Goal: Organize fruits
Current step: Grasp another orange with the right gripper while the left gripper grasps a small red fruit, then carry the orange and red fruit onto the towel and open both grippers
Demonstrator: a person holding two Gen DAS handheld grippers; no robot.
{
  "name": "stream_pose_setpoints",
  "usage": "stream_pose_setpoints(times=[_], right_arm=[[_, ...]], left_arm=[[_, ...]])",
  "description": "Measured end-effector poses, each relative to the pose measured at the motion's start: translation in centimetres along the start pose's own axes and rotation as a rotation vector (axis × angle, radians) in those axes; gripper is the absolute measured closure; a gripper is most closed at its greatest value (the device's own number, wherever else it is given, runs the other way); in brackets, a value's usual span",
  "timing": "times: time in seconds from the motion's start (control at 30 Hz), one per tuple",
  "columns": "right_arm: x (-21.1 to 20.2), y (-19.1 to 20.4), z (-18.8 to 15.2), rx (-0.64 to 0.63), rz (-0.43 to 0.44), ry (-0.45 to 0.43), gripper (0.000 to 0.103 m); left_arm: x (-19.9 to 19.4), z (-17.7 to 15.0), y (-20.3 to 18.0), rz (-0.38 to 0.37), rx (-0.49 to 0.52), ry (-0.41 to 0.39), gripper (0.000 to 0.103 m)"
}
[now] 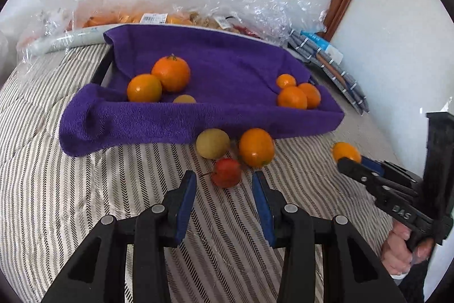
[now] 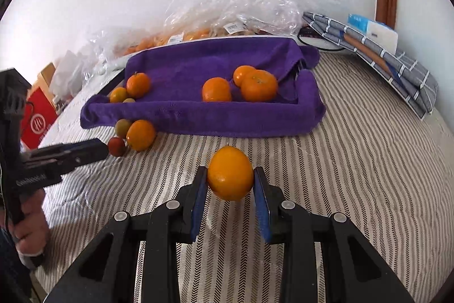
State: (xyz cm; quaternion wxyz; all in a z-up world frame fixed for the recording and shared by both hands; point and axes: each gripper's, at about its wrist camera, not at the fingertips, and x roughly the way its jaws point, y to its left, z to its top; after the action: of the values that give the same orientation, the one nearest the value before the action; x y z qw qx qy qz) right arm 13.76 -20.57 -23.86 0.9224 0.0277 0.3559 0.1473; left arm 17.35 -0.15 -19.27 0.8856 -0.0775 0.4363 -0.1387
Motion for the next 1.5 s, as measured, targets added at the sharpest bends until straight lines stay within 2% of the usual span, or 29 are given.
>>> stream_pose_setpoints(times=[0.17,0.37,0.43,0.57,0.7,1.1,1.5], right_arm=[[-0.2,-0.8,-0.2,0.032,0.087,-0.013,0.071],[-0.2,-1.0,-0.2,0.050,0.093,-0.022,0.071],[-0.1,-0.9,-0.1,0.046,0.092,-0.019,0.071],[-0.2,-1.0,-0.2,0.048,0.088,-0.020,0.071],[-0.2,-1.1,-0.2,0.053,0.087,-0.023,0.071],[-0.6,-1.4,-0.3,0.072,0.083,-0.047,0.071],[-2.2,-1.5,1.1,0.059,0.044,-0.072,0.071]], left_arm=[[0.8,0.2,-0.7,0.041,-0.002,0.000,0.064],[1.3,0.4,-1.4,0.084,0.019,-0.007,0.065],[1.4,0.5,-1.1,0.064,0.012,-0.006,0.073],[0.6,0.4,-0.2,0.003,-0.031,-0.047,0.074],[0.0,0.3,0.1,-0.017,-0.046,-0.079,0.074],[-2.4,0.3,0.3,-0.026,-0.060,-0.203,0.074],[-3.7,0.9,2.7,-0.009,-0.166,-0.259,0.074]])
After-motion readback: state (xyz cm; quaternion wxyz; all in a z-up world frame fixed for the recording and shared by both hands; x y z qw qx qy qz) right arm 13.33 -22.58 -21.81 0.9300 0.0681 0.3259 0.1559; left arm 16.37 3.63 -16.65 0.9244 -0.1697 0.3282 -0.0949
